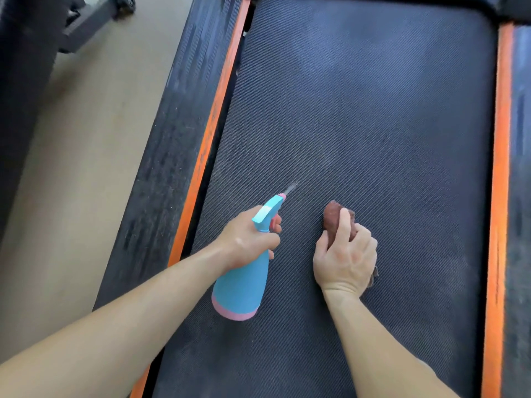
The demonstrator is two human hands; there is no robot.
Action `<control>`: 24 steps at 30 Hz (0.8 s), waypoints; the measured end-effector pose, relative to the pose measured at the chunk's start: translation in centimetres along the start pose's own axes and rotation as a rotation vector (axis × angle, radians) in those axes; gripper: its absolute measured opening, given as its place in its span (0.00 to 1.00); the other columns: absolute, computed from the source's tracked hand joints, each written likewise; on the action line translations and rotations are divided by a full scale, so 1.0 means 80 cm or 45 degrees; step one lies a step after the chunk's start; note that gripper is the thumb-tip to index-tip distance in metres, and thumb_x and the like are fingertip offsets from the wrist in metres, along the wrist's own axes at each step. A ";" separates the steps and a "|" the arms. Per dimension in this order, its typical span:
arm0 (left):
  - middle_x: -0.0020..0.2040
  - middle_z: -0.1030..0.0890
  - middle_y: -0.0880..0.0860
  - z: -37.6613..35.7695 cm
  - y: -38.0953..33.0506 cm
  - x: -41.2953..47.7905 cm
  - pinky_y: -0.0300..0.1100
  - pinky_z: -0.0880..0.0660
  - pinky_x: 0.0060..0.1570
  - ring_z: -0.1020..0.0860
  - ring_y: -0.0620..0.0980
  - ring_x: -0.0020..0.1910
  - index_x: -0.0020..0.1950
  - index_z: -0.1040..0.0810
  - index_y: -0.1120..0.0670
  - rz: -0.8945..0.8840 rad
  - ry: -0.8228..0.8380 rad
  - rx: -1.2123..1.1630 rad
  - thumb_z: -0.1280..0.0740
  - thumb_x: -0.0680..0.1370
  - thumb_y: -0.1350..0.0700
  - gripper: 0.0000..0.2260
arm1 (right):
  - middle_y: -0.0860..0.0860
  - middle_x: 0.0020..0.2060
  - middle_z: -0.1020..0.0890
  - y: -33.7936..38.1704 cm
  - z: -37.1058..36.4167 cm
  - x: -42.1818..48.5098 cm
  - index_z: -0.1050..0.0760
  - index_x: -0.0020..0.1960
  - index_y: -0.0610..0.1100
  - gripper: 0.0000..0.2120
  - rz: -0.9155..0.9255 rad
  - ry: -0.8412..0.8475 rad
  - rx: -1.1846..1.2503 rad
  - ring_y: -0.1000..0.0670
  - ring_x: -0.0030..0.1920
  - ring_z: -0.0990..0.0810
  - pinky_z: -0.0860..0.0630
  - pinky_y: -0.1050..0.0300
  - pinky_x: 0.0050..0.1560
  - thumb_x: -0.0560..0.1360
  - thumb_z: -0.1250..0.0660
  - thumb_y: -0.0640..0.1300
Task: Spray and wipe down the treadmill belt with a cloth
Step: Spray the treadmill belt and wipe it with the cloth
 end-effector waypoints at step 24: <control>0.60 0.16 0.49 0.071 0.042 -0.011 0.35 0.21 0.38 0.13 0.61 0.45 0.63 0.20 0.38 0.012 -0.165 -0.344 0.32 0.69 0.61 0.26 | 0.43 0.52 0.26 0.155 -0.045 0.055 0.29 0.69 0.50 0.23 0.933 0.401 0.122 0.40 0.48 0.27 0.25 0.43 0.47 0.78 0.38 0.58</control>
Point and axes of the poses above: each hand's wrist, its own x-axis towards the middle knuckle, its own z-axis out of the back of the hand, y = z × x, the point moved 7 cm from there along x, towards the middle knuckle
